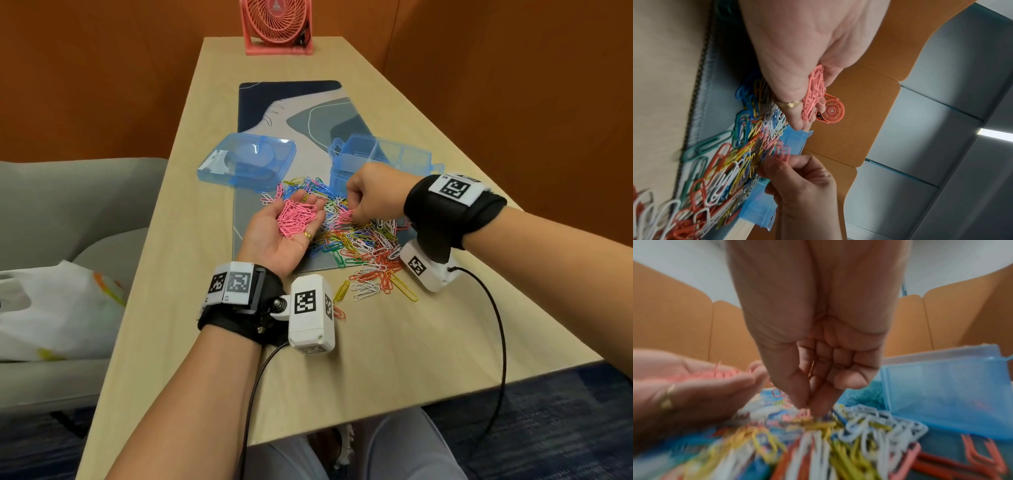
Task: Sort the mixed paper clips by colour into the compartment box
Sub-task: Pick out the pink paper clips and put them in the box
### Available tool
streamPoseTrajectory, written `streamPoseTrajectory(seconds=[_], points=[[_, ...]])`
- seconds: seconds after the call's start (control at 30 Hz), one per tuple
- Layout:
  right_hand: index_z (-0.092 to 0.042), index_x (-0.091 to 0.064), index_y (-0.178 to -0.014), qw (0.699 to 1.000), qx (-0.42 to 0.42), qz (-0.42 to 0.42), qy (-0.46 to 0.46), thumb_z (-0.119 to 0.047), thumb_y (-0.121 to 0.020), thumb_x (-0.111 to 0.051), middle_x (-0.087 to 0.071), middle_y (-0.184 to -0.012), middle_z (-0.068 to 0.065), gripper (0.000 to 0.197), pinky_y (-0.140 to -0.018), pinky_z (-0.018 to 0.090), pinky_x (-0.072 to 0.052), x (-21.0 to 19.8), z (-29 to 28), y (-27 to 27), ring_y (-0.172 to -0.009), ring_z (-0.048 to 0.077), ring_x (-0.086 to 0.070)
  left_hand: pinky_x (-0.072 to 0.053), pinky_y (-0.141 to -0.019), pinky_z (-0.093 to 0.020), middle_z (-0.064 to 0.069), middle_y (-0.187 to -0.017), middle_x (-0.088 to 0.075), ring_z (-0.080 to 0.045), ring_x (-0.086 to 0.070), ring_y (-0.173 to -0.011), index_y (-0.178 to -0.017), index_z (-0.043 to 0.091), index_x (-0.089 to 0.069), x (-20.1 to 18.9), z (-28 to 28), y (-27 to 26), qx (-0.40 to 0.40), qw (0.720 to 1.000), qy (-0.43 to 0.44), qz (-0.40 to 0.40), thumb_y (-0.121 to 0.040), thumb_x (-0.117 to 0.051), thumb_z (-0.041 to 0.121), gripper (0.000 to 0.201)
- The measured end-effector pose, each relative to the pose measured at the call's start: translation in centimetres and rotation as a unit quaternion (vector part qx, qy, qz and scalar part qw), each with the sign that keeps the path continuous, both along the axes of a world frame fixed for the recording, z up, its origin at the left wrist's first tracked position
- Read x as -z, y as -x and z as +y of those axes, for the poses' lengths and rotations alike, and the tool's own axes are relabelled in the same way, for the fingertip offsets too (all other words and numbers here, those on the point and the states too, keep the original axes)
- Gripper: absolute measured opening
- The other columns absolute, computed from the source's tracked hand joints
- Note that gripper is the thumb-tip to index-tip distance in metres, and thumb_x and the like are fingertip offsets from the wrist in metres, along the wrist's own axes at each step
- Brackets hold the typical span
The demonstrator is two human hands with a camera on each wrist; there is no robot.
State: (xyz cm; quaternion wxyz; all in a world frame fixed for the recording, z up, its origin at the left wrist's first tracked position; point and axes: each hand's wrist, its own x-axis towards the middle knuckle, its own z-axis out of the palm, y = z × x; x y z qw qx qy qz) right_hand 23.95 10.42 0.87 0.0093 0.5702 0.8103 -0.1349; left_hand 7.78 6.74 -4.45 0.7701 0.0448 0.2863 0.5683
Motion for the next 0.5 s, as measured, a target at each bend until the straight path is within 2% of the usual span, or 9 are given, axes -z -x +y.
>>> streamPoseTrajectory(seconds=[0.13, 0.23, 0.3, 0.37, 0.5], points=[[-0.014, -0.061, -0.069, 0.999, 0.017, 0.033, 0.011, -0.006, -0.074, -0.072, -0.062, -0.064, -0.004, 0.015, -0.051, 0.019, -0.039, -1.1, 0.2, -0.4, -0.058, 0.008, -0.054, -0.050, -0.086, -0.041, -0.018, -0.093, -0.061, -0.031, -0.060, -0.087, -0.093, 0.001, -0.057, 0.1, 0.1, 0.0, -0.001, 1.000, -0.005, 0.002, -0.102, -0.031, 0.023, 0.035], [-0.015, -0.060, -0.066, 0.997, 0.013, 0.068, 0.013, -0.006, -0.073, -0.072, -0.061, -0.060, -0.005, 0.017, -0.048, 0.014, -0.039, -2.2, 0.1, -0.2, -0.050, 0.001, -0.052, -0.052, -0.081, -0.039, -0.018, -0.091, -0.062, -0.031, -0.060, -0.087, -0.093, 0.002, -0.058, 0.2, 0.1, 0.0, 0.002, 1.000, -0.002, -0.002, -0.102, -0.032, 0.024, 0.035], [-0.014, -0.061, -0.067, 0.993, 0.002, 0.114, 0.016, -0.006, -0.073, -0.073, -0.062, -0.057, -0.006, 0.016, -0.043, 0.010, -0.039, -2.9, 0.0, 0.4, -0.042, -0.004, -0.049, -0.050, -0.084, -0.039, -0.018, -0.091, -0.061, -0.031, -0.059, -0.087, -0.092, 0.001, -0.058, 0.2, 0.1, -0.1, 0.003, 1.000, -0.001, -0.006, -0.102, -0.032, 0.023, 0.035], [-0.014, -0.064, -0.071, 0.989, -0.015, 0.146, 0.026, -0.008, -0.074, -0.074, -0.063, -0.057, -0.006, 0.012, -0.044, 0.010, -0.041, -3.3, -0.4, 1.5, -0.041, -0.005, -0.050, -0.048, -0.083, -0.040, -0.020, -0.090, -0.062, -0.031, -0.059, -0.087, -0.092, 0.000, -0.057, 0.1, 0.0, -0.4, 0.007, 1.000, -0.003, -0.010, -0.101, -0.030, 0.021, 0.035], [-0.013, -0.073, -0.085, 0.985, -0.058, 0.161, 0.034, -0.011, -0.077, -0.075, -0.067, -0.067, -0.004, 0.009, -0.050, 0.009, -0.047, -3.2, -1.0, 3.6, -0.056, 0.003, -0.059, -0.041, -0.095, -0.045, -0.023, -0.104, -0.059, -0.031, -0.054, -0.102, -0.103, -0.007, -0.053, 0.1, -0.1, -0.6, 0.015, 0.999, -0.017, -0.039, -0.101, -0.027, 0.017, 0.035]])
